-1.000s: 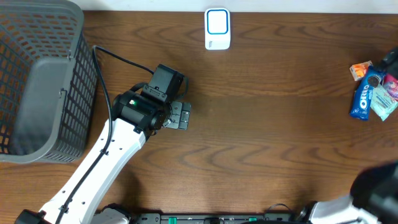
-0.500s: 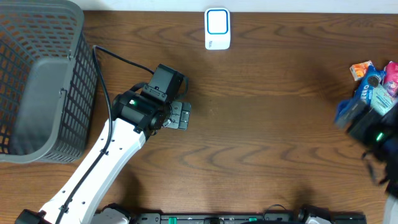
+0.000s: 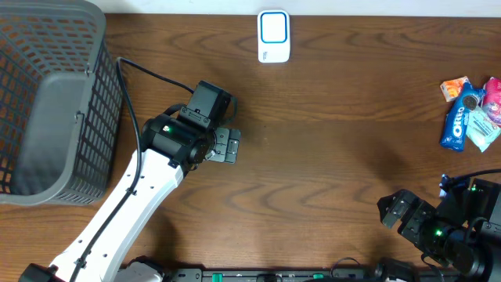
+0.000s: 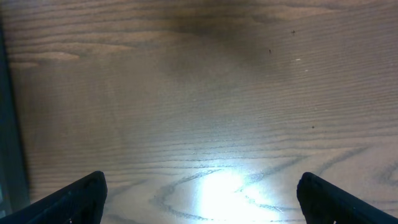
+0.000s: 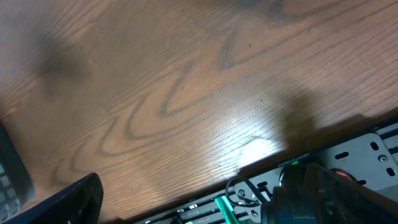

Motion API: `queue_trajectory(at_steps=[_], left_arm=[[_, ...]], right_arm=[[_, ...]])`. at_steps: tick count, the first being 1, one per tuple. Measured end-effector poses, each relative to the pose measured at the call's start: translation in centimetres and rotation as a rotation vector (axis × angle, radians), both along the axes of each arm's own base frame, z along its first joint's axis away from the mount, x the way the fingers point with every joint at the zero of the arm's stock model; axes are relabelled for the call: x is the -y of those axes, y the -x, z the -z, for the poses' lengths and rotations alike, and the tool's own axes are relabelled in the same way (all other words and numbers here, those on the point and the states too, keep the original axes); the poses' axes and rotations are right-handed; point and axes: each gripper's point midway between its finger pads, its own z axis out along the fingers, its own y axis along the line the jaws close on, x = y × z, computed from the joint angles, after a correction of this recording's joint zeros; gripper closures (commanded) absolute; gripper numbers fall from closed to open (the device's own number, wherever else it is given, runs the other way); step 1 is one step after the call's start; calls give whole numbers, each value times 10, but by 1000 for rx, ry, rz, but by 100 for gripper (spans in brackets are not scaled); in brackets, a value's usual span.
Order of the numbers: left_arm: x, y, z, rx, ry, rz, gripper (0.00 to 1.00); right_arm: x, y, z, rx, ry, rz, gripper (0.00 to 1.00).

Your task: Scan the item barcode

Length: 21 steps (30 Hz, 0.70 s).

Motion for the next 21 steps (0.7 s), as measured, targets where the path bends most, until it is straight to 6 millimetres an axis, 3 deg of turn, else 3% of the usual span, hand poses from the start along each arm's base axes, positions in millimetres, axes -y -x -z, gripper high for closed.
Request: queue_trajectory(at_steps=[6, 10, 15, 18, 21], left_arm=[[0, 0, 0, 0, 0, 0, 2], [0, 0, 0, 0, 0, 0, 2], [0, 0, 0, 0, 0, 0, 2], [0, 0, 0, -1, -1, 0, 2], [0, 0, 0, 0, 0, 0, 2]], right_arm=[[5, 1, 1, -10, 29, 12, 1], [9, -11, -4, 52, 60, -23, 1], [4, -31, -13, 166, 79, -131, 1], [2, -49, -9, 259, 100, -182, 1], [-13, -76, -2, 432, 111, -294, 1]])
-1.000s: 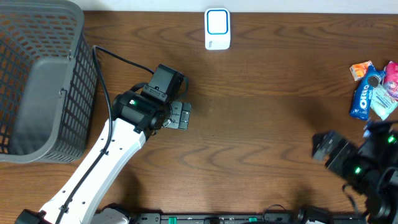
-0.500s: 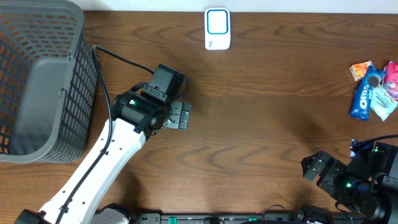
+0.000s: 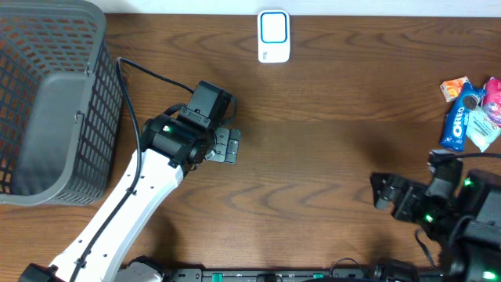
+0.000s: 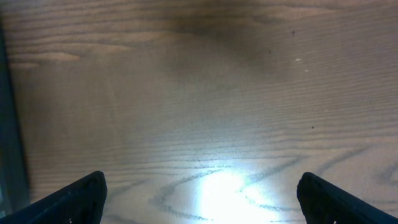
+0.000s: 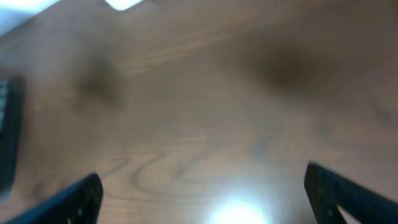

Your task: Scan the item barcode

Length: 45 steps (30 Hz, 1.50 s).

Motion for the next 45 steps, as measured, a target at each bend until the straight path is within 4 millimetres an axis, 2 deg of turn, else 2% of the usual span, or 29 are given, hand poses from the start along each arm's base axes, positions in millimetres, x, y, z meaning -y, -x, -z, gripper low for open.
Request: queue_trajectory(at_steps=[5, 10, 13, 17, 24, 34, 41, 45], left_arm=[[0, 0, 0, -1, 0, 0, 2], [0, 0, 0, 0, 0, 0, 2], [0, 0, 0, 0, 0, 0, 2], [0, 0, 0, 0, 0, 0, 2], [0, 0, 0, 0, 0, 0, 2], [0, 0, 0, 0, 0, 0, 2], [0, 0, 0, 0, 0, 0, 2], [0, 0, 0, 1, 1, 0, 2]], right_arm=[[-40, -17, 5, 297, 4, -224, 1], [-63, -10, 0, 523, 36, -351, 1], [-71, -3, 6, 629, 72, -405, 1], [-67, -1, 15, 701, 113, -389, 1], [-54, -12, -1, 859, 184, -302, 1], [-25, -31, 13, 869, 254, -144, 1], [-10, -35, 10, 872, 288, -63, 1], [-5, -38, 6, 942, 304, -22, 1]])
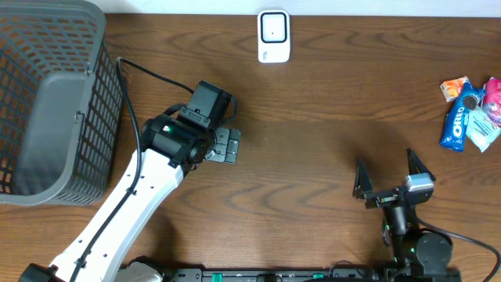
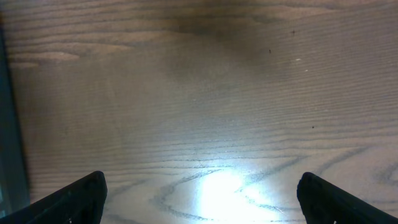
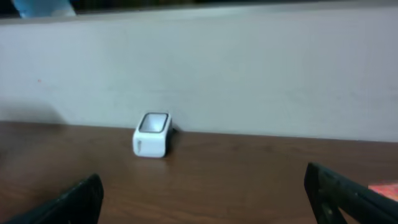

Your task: Scan the item barcode

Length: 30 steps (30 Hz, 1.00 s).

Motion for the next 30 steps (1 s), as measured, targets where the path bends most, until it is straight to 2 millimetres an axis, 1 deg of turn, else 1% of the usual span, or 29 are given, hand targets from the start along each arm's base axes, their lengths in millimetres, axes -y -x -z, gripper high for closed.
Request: queue_trajectory(at_steps=[4, 6, 8, 9, 11, 14, 20, 24, 30], left_arm=[[0, 0, 0, -1, 0, 0, 2], [0, 0, 0, -1, 0, 0, 2], [0, 0, 0, -1, 0, 0, 2], [0, 0, 0, -1, 0, 0, 2], [0, 0, 0, 0, 0, 0, 2], [0, 0, 0, -1, -1, 0, 2], [0, 0, 0, 0, 0, 0, 2], [0, 0, 0, -1, 0, 0, 2], [0, 0, 0, -1, 0, 0, 2]], right_arm=[[2, -5, 21, -31, -3, 13, 1], [4, -5, 22, -35, -4, 23, 1], [9, -6, 30, -68, -7, 45, 1], [17, -8, 46, -134, -15, 79, 1], [23, -7, 62, -201, -31, 109, 1], [28, -8, 64, -207, -35, 137, 1], [30, -8, 64, -208, -35, 148, 1], [30, -8, 64, -208, -35, 147, 1], [24, -8, 64, -200, 42, 125, 1]])
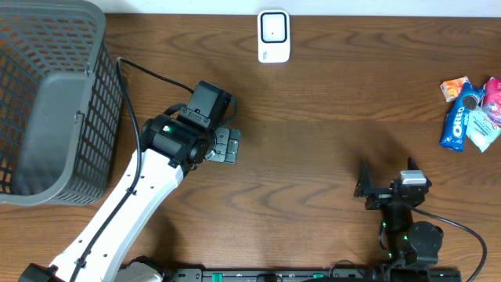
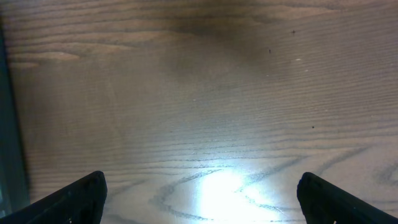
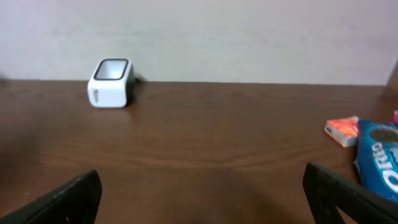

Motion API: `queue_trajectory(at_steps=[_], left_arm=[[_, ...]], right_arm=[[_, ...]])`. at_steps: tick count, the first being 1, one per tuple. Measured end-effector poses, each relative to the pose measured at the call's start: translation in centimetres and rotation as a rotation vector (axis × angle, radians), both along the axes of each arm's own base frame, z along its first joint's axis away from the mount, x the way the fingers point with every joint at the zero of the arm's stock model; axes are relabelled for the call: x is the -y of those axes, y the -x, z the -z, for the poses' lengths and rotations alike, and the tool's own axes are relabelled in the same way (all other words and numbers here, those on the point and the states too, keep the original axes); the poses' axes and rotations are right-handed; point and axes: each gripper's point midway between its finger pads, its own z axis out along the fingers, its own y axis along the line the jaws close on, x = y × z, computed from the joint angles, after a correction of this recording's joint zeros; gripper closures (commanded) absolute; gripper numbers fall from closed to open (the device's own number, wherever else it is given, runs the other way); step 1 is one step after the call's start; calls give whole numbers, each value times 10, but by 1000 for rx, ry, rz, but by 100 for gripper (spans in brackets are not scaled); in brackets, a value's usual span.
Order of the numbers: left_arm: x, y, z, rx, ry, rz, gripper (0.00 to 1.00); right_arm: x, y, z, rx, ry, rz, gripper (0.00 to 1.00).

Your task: Scan the item barcode

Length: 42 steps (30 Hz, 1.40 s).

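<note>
The white barcode scanner (image 1: 273, 35) stands at the table's back edge, and the right wrist view shows it far off at the left (image 3: 111, 83). A blue Oreo pack (image 1: 456, 124) lies at the far right with an orange packet (image 1: 454, 88) and a pink one (image 1: 493, 94). The right wrist view catches the Oreo pack (image 3: 379, 165) and the orange packet (image 3: 343, 131) at its right edge. My right gripper (image 1: 385, 178) is open near the front right, facing the back, nothing between its fingers (image 3: 202, 196). My left gripper (image 1: 227, 146) is open over bare wood (image 2: 199, 199).
A grey mesh basket (image 1: 47, 102) fills the left end of the table. A black cable (image 1: 153, 74) runs from it to the left arm. A pale wall (image 3: 199, 31) rises behind the table's back edge.
The right gripper's view has tipped down and swung right: the scanner sits further left in it, and the Oreo pack and orange packet now show. The left arm has not moved.
The right arm was folded low at the front right corner, looking down at the table's front edge. Then it was turned leftward over the wood. Later it stood open facing the scanner and back wall, and now also takes in the snacks. The left gripper stayed open throughout.
</note>
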Motion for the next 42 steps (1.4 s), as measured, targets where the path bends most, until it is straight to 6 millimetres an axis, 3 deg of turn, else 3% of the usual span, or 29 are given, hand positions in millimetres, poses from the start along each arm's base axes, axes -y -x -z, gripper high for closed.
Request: queue_trajectory(at_steps=[18, 42], left_arm=[[0, 0, 0, 0, 0, 0, 2], [0, 0, 0, 0, 0, 0, 2]], right_arm=[[-15, 1, 0, -3, -27, -56, 1], [-15, 1, 0, -4, -34, -59, 1]])
